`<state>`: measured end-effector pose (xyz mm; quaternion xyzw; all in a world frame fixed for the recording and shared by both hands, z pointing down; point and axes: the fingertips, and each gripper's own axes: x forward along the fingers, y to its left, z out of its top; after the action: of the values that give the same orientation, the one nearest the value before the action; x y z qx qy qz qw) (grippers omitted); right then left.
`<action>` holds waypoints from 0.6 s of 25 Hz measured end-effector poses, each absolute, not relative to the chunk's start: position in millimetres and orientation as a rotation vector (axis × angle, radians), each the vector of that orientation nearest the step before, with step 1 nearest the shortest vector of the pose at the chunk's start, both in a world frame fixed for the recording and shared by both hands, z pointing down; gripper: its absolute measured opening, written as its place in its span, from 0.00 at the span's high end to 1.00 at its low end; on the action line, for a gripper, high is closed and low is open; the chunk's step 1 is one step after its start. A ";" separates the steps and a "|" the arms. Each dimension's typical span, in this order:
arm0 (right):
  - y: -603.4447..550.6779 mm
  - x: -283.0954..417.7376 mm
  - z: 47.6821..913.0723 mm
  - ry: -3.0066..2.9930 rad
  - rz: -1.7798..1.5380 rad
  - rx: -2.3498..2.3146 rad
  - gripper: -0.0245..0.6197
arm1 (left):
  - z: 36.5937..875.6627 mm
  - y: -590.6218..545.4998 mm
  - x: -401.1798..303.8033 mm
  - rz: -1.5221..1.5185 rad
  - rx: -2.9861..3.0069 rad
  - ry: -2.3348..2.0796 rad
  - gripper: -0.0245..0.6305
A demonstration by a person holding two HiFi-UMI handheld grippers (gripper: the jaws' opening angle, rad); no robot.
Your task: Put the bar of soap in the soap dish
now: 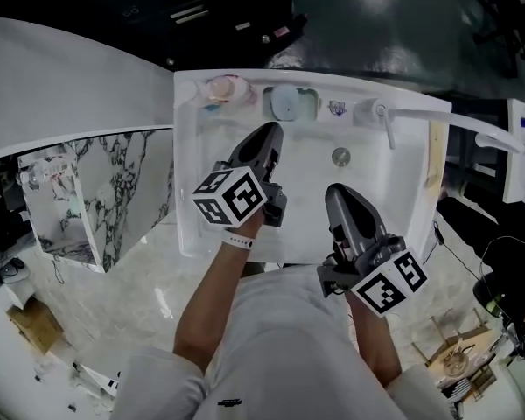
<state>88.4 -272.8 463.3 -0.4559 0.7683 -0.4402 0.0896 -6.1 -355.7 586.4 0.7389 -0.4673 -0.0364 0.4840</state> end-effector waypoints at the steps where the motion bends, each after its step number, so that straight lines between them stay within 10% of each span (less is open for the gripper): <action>1: -270.4 88.2 461.9 2.283 -1.312 -1.363 0.95 | 583.4 -351.7 -7.1 -0.091 1.798 -1.129 0.94; 15: -237.1 74.8 418.4 2.265 -1.206 -1.380 0.96 | 555.9 -285.7 -41.9 -0.033 1.808 -1.103 0.95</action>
<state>74.8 -237.1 418.4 -0.4707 0.7723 -0.4112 0.1138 -41.9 -285.7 555.9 0.7443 -0.4539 -0.0135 0.4897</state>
